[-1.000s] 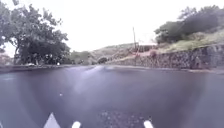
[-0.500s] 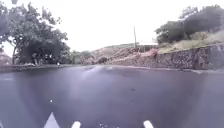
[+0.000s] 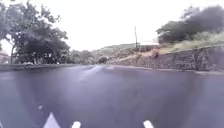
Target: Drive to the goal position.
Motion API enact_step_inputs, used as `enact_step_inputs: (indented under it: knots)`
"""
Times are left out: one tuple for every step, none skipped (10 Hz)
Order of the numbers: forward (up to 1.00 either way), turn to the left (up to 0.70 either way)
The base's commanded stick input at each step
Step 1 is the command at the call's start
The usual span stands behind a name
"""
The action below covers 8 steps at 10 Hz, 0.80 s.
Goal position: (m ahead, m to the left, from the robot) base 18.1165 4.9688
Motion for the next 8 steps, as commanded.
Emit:
enact_step_inputs:
  knots:
    - [0.70, 0.00]
    - [0.70, 0.00]
    - [0.70, 0.31]
    - [0.70, 0.33]
    - [0.70, 0.34]
    - [0.70, 0.00]
    - [0.70, 0.00]
    - [0.70, 0.00]
